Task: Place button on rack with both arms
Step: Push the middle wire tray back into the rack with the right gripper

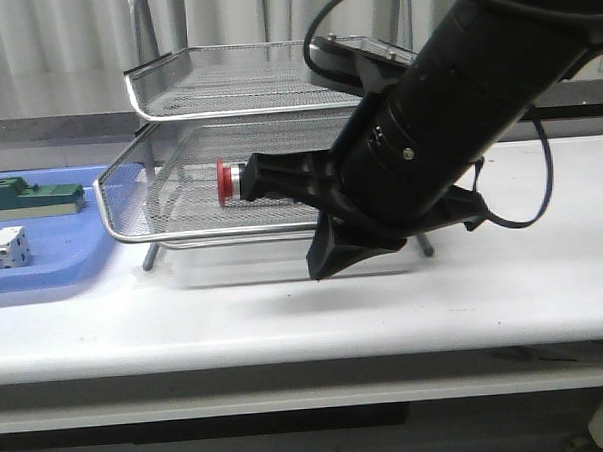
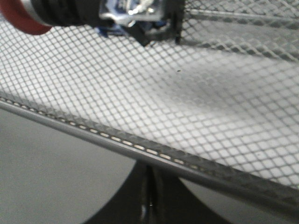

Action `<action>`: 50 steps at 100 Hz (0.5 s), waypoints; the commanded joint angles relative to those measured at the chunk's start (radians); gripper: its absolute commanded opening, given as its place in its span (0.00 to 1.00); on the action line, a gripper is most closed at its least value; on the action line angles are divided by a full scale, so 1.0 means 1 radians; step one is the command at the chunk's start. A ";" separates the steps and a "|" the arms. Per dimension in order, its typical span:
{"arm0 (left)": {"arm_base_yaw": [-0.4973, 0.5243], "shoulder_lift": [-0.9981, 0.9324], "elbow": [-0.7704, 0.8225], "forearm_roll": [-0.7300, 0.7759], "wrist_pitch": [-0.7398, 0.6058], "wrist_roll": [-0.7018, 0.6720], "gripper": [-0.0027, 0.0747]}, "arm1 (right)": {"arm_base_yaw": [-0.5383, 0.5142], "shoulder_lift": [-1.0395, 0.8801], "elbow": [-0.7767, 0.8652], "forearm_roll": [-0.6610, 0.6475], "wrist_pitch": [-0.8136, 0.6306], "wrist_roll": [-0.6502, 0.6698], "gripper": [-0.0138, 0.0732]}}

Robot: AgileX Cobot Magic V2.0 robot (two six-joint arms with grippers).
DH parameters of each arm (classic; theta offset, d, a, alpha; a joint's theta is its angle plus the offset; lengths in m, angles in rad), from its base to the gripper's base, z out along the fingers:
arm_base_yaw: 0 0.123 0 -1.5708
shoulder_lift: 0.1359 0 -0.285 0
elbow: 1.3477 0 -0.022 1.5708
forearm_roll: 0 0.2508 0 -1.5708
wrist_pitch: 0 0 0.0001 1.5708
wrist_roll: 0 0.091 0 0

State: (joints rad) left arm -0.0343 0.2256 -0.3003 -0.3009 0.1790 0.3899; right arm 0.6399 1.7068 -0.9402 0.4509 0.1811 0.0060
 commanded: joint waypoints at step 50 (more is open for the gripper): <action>0.003 0.010 -0.026 -0.014 -0.081 -0.010 0.01 | -0.112 0.049 -0.218 -0.092 -0.083 -0.016 0.08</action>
State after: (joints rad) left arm -0.0343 0.2256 -0.3003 -0.3009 0.1790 0.3899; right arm 0.5495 1.8007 -1.1106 0.3759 0.1808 0.0000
